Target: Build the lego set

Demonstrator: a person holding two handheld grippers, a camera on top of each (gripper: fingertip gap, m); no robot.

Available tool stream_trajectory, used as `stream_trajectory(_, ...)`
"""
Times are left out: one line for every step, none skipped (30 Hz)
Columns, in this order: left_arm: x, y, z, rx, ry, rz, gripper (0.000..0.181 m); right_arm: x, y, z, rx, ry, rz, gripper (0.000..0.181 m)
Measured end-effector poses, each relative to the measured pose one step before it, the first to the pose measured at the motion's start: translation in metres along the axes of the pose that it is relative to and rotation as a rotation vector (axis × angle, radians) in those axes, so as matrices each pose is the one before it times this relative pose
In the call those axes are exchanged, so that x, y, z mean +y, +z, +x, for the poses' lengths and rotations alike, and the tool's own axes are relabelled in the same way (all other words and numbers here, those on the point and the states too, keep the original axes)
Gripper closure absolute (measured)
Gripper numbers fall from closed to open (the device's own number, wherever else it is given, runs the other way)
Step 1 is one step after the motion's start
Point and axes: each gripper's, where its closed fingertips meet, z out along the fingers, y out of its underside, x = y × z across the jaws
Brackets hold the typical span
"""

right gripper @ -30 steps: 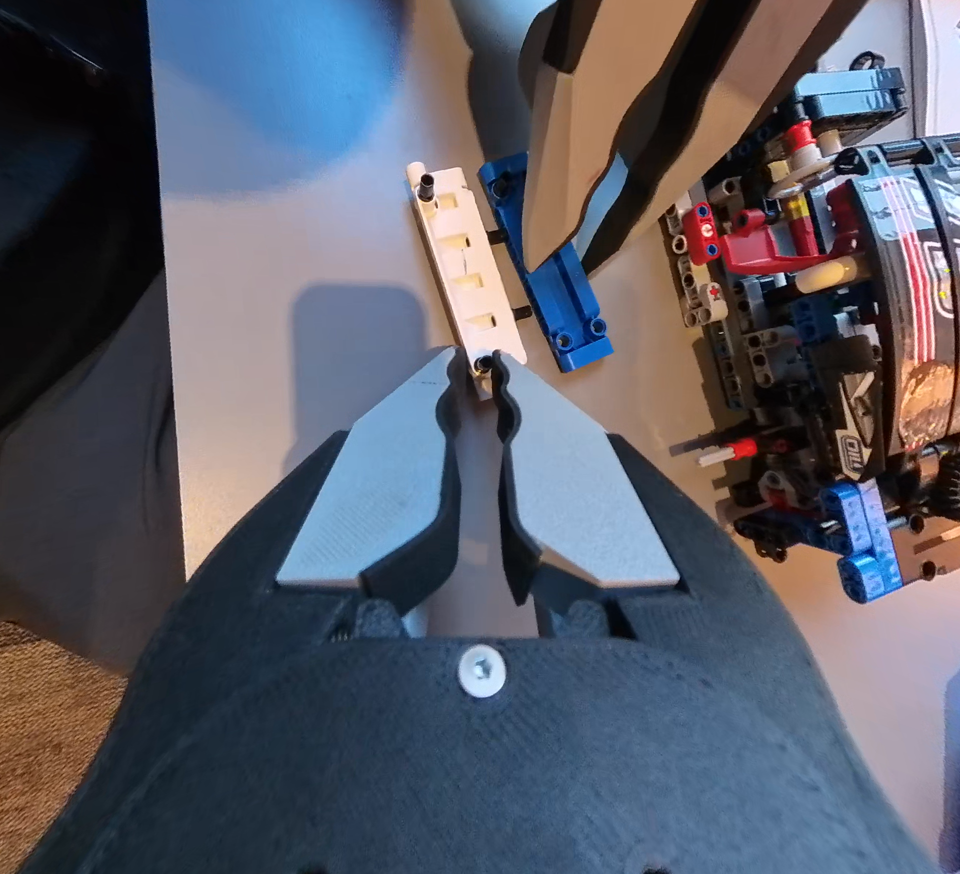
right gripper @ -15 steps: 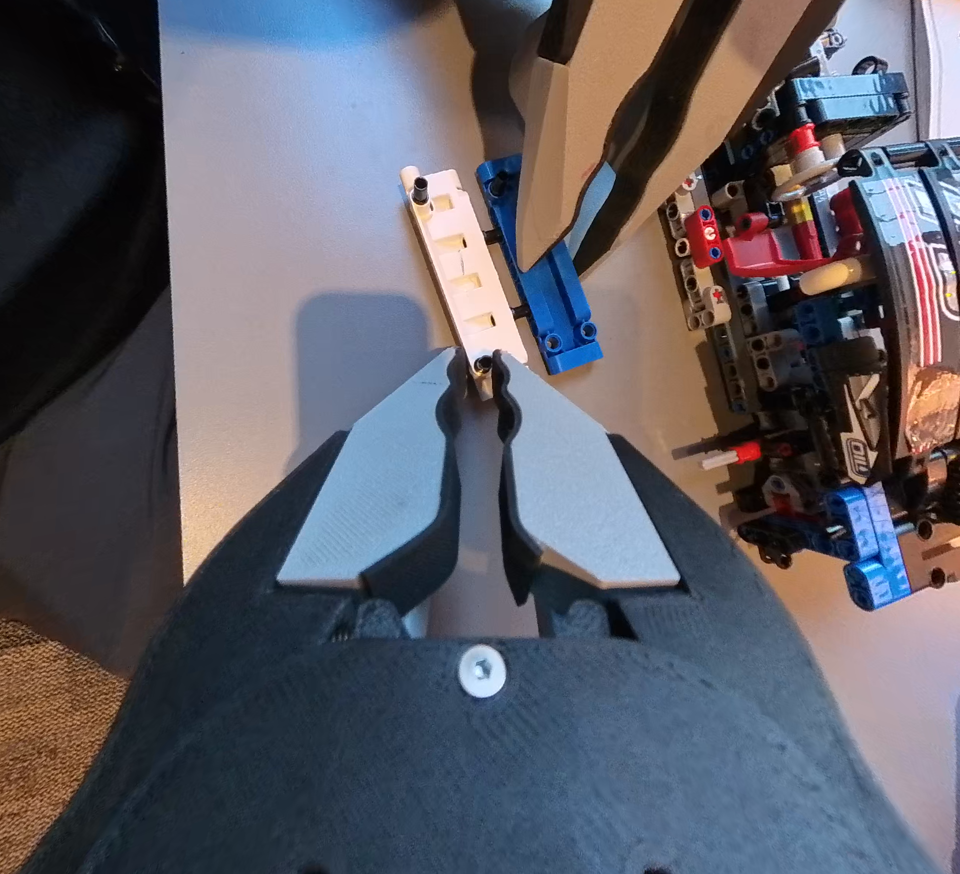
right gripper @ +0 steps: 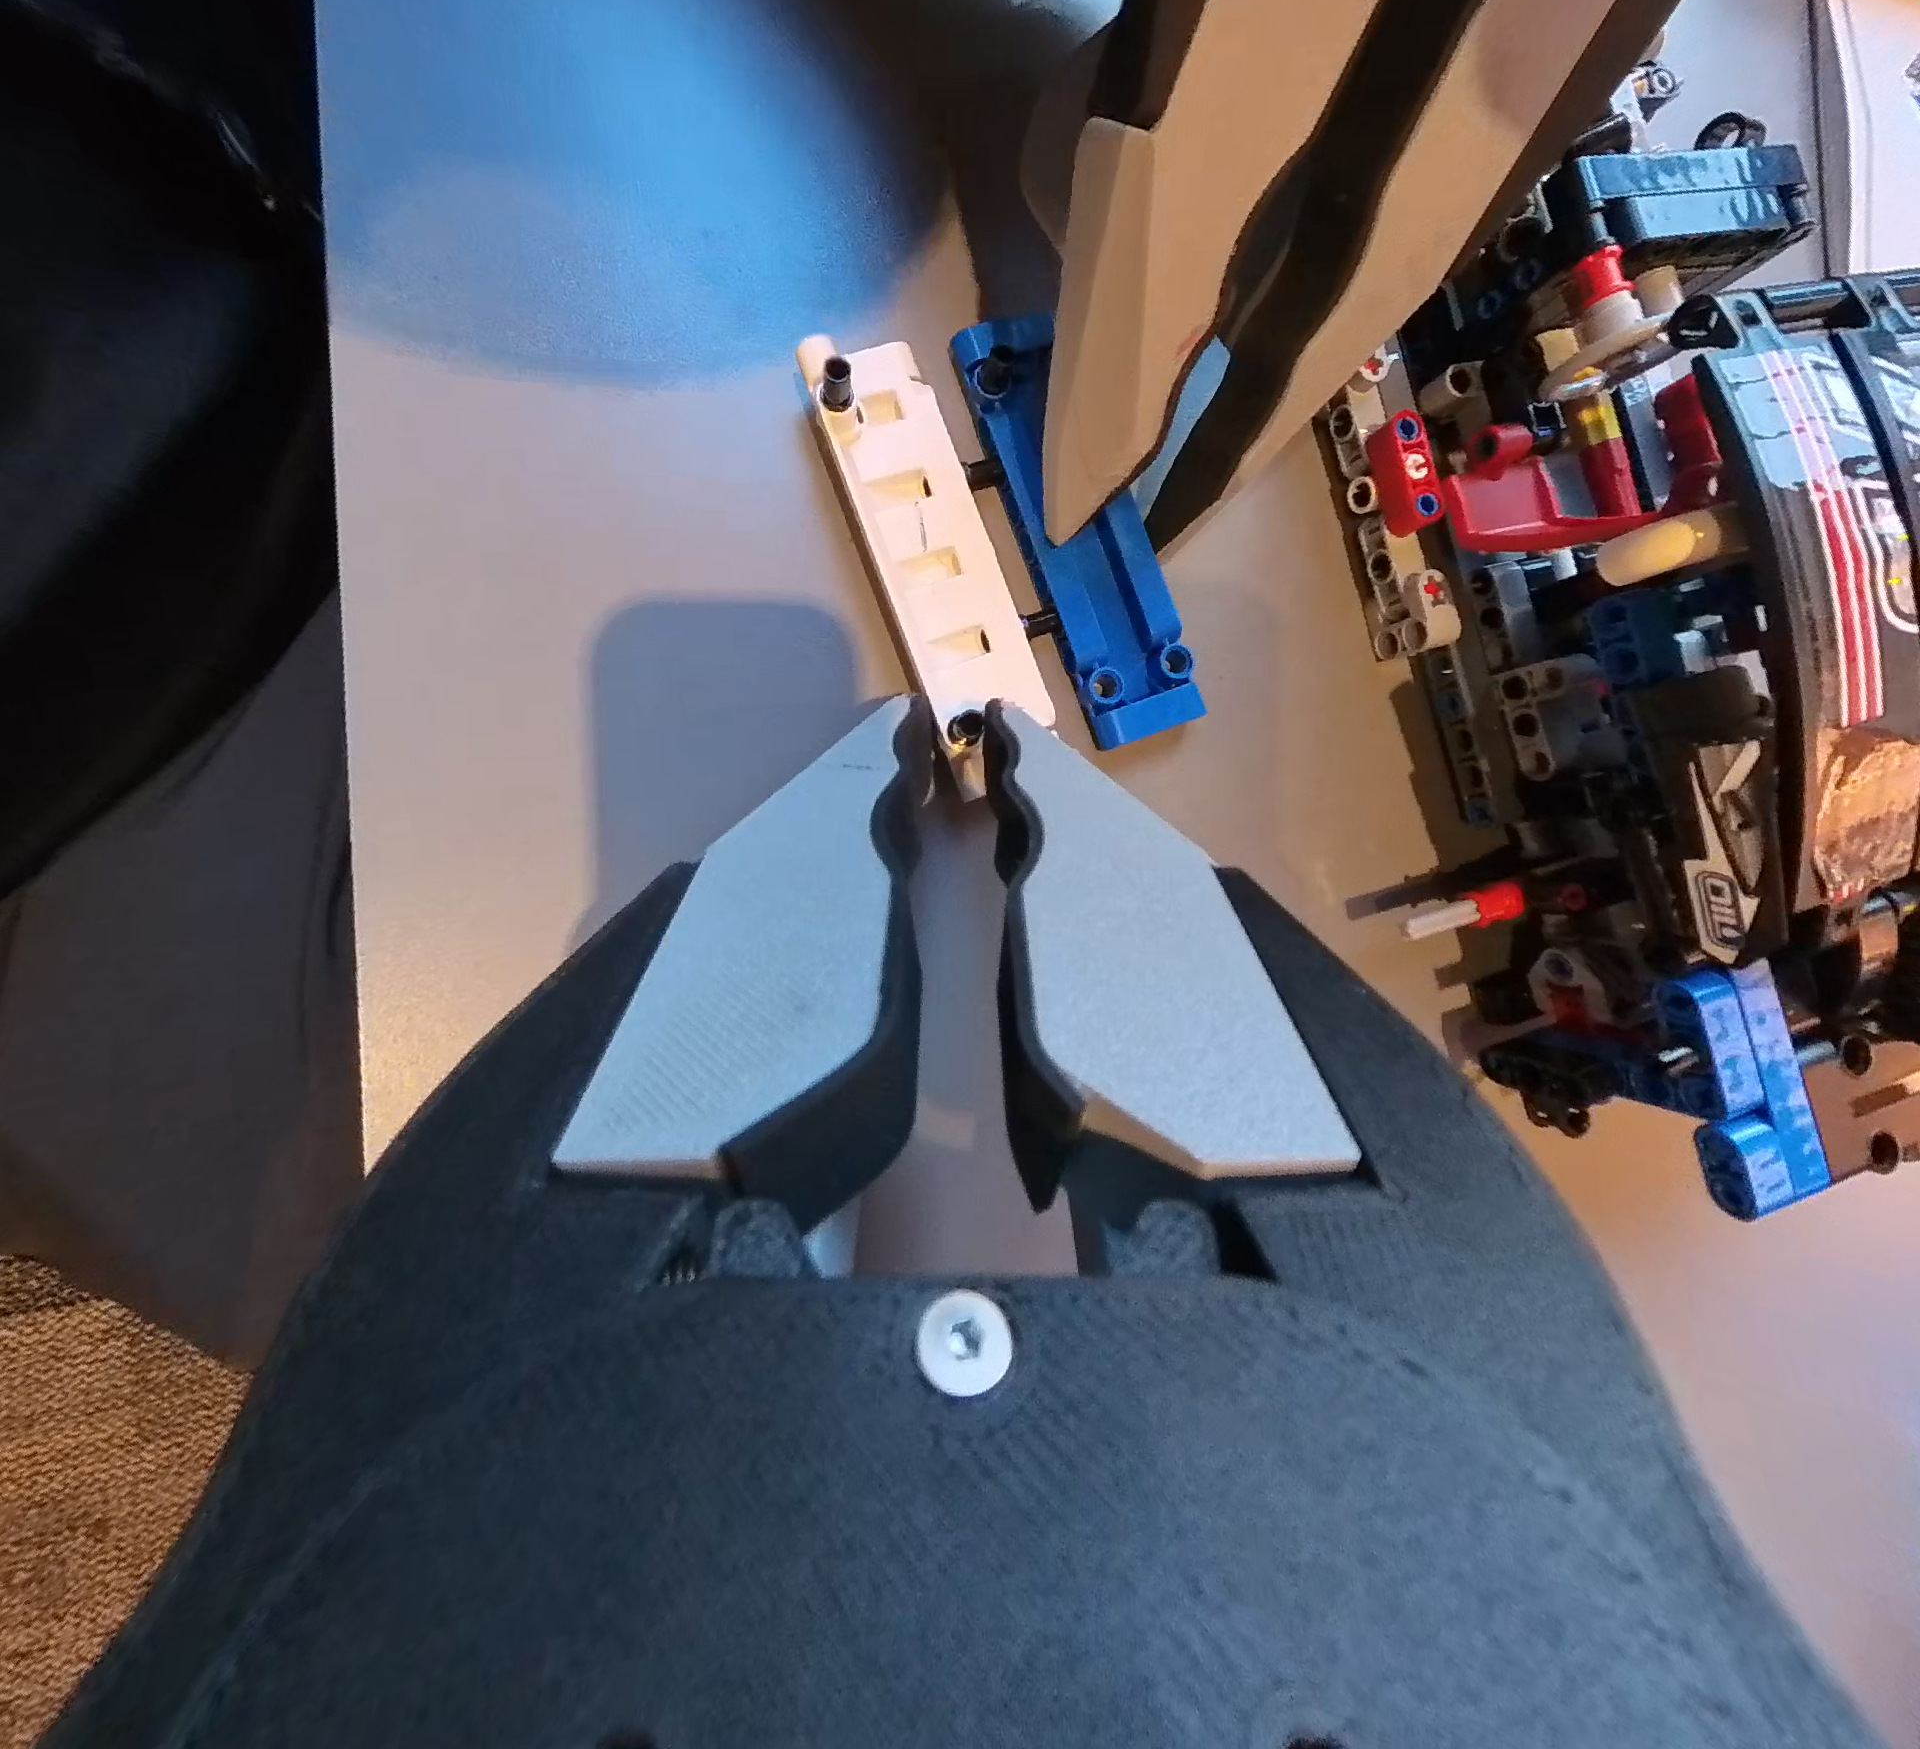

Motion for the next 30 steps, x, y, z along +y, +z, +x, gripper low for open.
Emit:
stream_trajectory(0.00007, 0.00003, 0.00004, -0.0033, 0.0049, -0.0023, 0.165, 0.0, 0.0, 0.00002, -0.0001, -0.0003, 0.0, 0.174)
stream_trajectory(0.00006, -0.00006, 0.00007, -0.002, 0.004, -0.0025, 0.165, 0.00004, 0.00002, 0.00001, -0.0009, -0.0001, -0.0005, 0.174)
stream_trajectory(0.00001, 0.0, -0.00001, 0.0006, 0.0015, -0.003, 0.165, 0.00004, -0.00007, -0.00002, -0.0018, 0.0, -0.0007, 0.174)
stream_trajectory(0.00008, -0.00003, 0.00002, 0.0027, 0.0006, -0.0037, 0.165, 0.00005, -0.00004, -0.00001, -0.0027, -0.0002, -0.001, 0.174)
stream_trajectory(0.00001, -0.00002, -0.00003, 0.0029, 0.0005, -0.0035, 0.165, 0.00001, -0.00008, -0.00005, -0.0038, 0.0002, -0.0014, 0.174)
stream_trajectory(0.00005, 0.0, 0.00001, 0.0019, 0.0003, -0.0031, 0.165, -0.00002, -0.00009, 0.00014, -0.0047, 0.001, -0.0019, 0.174)
stream_trajectory(0.00008, -0.00005, 0.0, 0.0002, 0.0012, -0.0027, 0.165, 0.00001, -0.00013, 0.0, -0.0047, 0.0003, -0.0026, 0.174)
stream_trajectory(0.00003, -0.00002, 0.0, -0.0012, 0.0031, -0.0021, 0.165, -0.00004, -0.0001, -0.00004, -0.0043, -0.0005, -0.0032, 0.174)
stream_trajectory(-0.00004, -0.00001, 0.0, -0.0009, 0.0026, -0.002, 0.165, -0.00001, -0.00013, 0.00005, -0.0039, 0.0, -0.0027, 0.174)
stream_trajectory(0.0001, 0.0, 0.00008, 0.001, 0.0007, -0.0019, 0.165, 0.00002, -0.0001, -0.00001, -0.0021, 0.0011, -0.0025, 0.174)
stream_trajectory(-0.00004, -0.00009, -0.00006, 0.0021, -0.0012, -0.0015, 0.165, 0.00011, -0.00009, -0.00004, 0.0003, 0.0015, -0.003, 0.174)
stream_trajectory(0.00003, 0.0, -0.00002, 0.0024, -0.0031, -0.0002, 0.165, -0.00004, 0.00006, -0.00009, 0.0024, 0.0009, -0.0025, 0.174)
stream_trajectory(0.0, -0.00002, 0.00004, 0.0011, -0.0023, 0.0006, 0.165, -0.00006, 0.00012, -0.00012, 0.0039, 0.001, -0.002, 0.174)
stream_trajectory(0.00001, -0.00006, 0.0, -0.0001, 0.0, 0.0012, 0.165, 0.0, 0.00013, -0.00017, 0.0038, 0.0031, -0.0026, 0.174)
stream_trajectory(-0.00007, 0.00006, 0.00004, 0.0002, 0.001, 0.0008, 0.165, 0.00014, -0.0001, -0.00034, 0.0023, 0.0033, -0.0028, 0.174)
stream_trajectory(-0.00001, 0.00017, 0.00027, 0.0014, 0.0003, 0.0004, 0.165, -0.00004, -0.00019, -0.00052, 0.0013, 0.0004, -0.0014, 0.174)
stream_trajectory(-0.00015, 0.00019, 0.00037, 0.0018, -0.0001, -0.0003, 0.165, -0.00001, -0.00008, -0.00021, 0.0016, -0.001, -0.0007, 0.174)
stream_trajectory(-0.00007, 0.00013, 0.00007, -0.0001, 0.0011, 0.0, 0.165, 0.0001, 0.00004, -0.00013, 0.0009, 0.0007, -0.0008, 0.174)
stream_trajectory(0.00002, 0.00001, 0.00002, -0.0001, 0.0008, 0.0002, 0.165, -0.00007, -0.0001, 0.0, -0.0005, 0.003, -0.0009, 0.174)
stream_trajectory(-0.00003, -0.00002, 0.00003, 0.0005, 0.0001, 0.0006, 0.165, -0.00013, 0.00005, -0.00015, -0.0012, 0.0027, -0.0008, 0.174)
stream_trajectory(-0.00003, 0.00008, 0.00001, 0.0003, -0.0006, 0.0011, 0.165, -0.00027, 0.00006, -0.00022, -0.0002, -0.0009, -0.0011, 0.174)
stream_trajectory(-0.00009, 0.00001, -0.00004, -0.0007, -0.0013, 0.0011, 0.165, -0.00019, 0.00008, -0.00007, 0.002, -0.0042, -0.0022, 0.174)
stream_trajectory(-0.00006, -0.00009, -0.00019, -0.002, -0.0002, 0.0008, 0.165, -0.00018, 0.00012, -0.00003, 0.002, -0.0031, -0.0025, 0.174)
stream_trajectory(0.00005, 0.00006, -0.00006, -0.0036, 0.0015, 0.0001, 0.165, -0.00026, 0.00012, 0.00003, 0.0008, -0.0004, -0.0019, 0.174)
stream_trajectory(-0.00002, -0.00005, -0.00017, -0.0053, 0.0022, -0.0004, 0.165, -0.00017, 0.00012, 0.0, 0.0, 0.0016, -0.0025, 0.174)
stream_trajectory(-0.00003, -0.00003, -0.00016, -0.0063, 0.0014, 0.0, 0.165, -0.00004, 0.00016, 0.00009, -0.0014, 0.0051, -0.0033, 0.174)
stream_trajectory(-0.00001, 0.00002, -0.00007, -0.0059, -0.0001, 0.0008, 0.165, -0.00007, 0.00004, 0.00005, -0.0021, 0.0095, -0.0042, 0.174)
stream_trajectory(0.00005, -0.00014, 0.00003, -0.0049, -0.0023, 0.0013, 0.165, 0.00016, 0.00008, 0.00001, 0.002, 0.0056, -0.0051, 0.174)
stream_trajectory(0.00034, -0.00019, 0.00009, -0.0027, -0.004, -0.0005, 0.165, 0.00018, 0.00025, 0.0001, 0.0104, -0.0069, -0.0044, 0.174)
stream_trajectory(0.00031, -0.00023, -0.00004, -0.0007, -0.0066, -0.0015, 0.166, 0.00018, 0.00026, 0.0001, 0.0148, -0.0116, -0.0049, 0.174)
